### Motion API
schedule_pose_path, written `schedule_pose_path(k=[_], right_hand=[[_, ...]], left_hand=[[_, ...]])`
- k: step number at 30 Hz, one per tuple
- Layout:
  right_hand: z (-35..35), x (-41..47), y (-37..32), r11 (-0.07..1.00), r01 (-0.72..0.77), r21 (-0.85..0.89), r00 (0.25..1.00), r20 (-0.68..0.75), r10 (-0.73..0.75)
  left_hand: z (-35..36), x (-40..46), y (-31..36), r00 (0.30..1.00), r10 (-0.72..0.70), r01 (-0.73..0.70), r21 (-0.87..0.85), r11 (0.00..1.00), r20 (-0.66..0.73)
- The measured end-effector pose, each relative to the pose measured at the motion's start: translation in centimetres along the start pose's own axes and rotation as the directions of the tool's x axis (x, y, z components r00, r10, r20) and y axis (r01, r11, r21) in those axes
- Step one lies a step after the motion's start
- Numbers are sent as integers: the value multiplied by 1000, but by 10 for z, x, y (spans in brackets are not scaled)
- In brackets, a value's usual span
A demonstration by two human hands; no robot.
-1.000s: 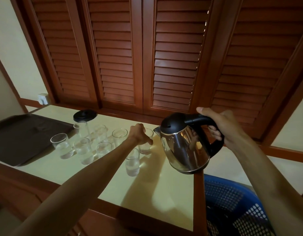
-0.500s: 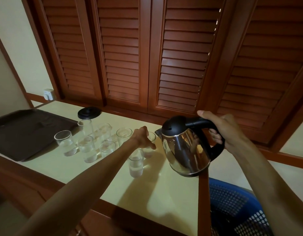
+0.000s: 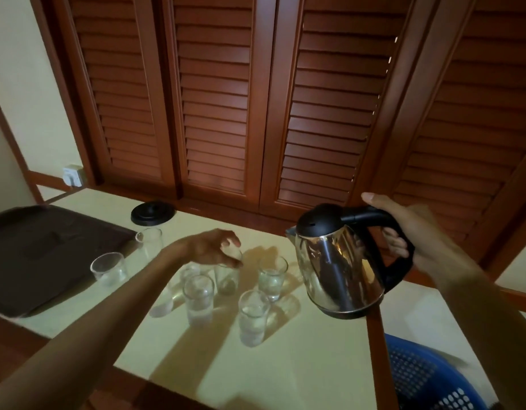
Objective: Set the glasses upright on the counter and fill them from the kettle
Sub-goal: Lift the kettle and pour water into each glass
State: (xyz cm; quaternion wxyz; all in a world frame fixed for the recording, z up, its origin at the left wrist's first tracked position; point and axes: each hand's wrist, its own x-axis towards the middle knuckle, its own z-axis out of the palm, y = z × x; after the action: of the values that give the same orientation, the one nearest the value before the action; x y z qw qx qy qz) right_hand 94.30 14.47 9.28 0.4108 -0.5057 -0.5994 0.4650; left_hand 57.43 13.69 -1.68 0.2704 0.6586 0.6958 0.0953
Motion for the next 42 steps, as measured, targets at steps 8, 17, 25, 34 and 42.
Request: schedule_pose_path(k=[8, 17, 25, 34, 42], right_hand=[[27, 21, -30, 998, 24, -57, 982, -186, -34], [57, 26, -47, 997, 55, -62, 950, -304, -71], [95, 22, -68, 992, 127, 17, 953, -281, -117], [133, 31, -89, 962, 189, -198, 963, -155, -221], [160, 40, -123, 801, 162, -576, 973, -41, -226]], left_hand=[[8, 22, -21, 986, 164, -165, 30, 986, 31], [-55, 31, -35, 955, 228, -293, -735, 611, -191], [-70, 29, -33, 863, 505, 38, -998, -40, 13], [-54, 22, -38, 912, 321, -392, -778, 490, -258], [-39, 22, -33, 887, 348, -456, -688, 565, -303]])
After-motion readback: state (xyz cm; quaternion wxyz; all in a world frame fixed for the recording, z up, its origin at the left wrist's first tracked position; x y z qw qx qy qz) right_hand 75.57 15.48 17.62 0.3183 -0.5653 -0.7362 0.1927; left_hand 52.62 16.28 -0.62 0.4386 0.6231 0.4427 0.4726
